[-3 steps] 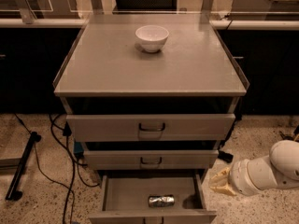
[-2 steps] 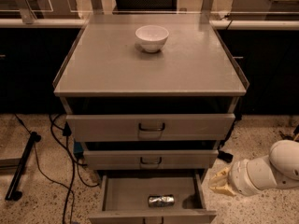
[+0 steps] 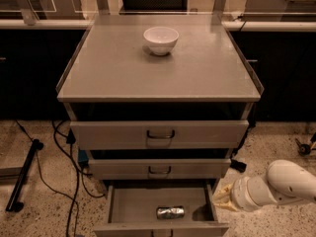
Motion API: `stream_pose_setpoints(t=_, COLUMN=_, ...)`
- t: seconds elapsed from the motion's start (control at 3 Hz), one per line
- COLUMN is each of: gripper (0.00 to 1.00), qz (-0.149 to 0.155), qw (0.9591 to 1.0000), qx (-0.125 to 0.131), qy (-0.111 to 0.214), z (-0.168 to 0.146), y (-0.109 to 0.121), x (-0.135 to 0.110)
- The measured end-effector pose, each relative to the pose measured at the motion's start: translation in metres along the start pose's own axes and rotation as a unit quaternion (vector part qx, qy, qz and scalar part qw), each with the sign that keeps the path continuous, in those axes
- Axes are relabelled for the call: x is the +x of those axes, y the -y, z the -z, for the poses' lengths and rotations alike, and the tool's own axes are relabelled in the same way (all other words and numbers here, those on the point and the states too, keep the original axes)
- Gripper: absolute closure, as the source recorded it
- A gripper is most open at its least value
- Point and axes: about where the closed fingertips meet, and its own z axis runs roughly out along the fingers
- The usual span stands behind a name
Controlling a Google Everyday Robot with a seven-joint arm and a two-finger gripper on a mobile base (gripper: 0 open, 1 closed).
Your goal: Pick redbull can from bottom drawer and place on counter
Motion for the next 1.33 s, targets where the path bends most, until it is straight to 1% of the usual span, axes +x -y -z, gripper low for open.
stream_pose_setpoints(t=0.33, gripper=1.0, qz=0.02, qw=0.9993, qx=-0.011, qy=0.03, z=-0.062, y=0.022, x=0.02)
stream_pose_setpoints(t=0.67, gripper=1.0, qz=0.013, qw=0.9977, qx=-0.025, qy=0.061, z=-0.115, y=0.035, x=0.039)
stream_pose_setpoints(t=1.0, gripper=1.0, qz=0.005, qw=0.9974, qx=-0.028, qy=0.066, z=-0.127, y=0.033, x=0.044)
stream_pose_setpoints(t=1.33, gripper=1.0, qz=0.018, qw=0.998, qx=-0.024, qy=0.055, z=-0.137, y=0.036, x=0.048)
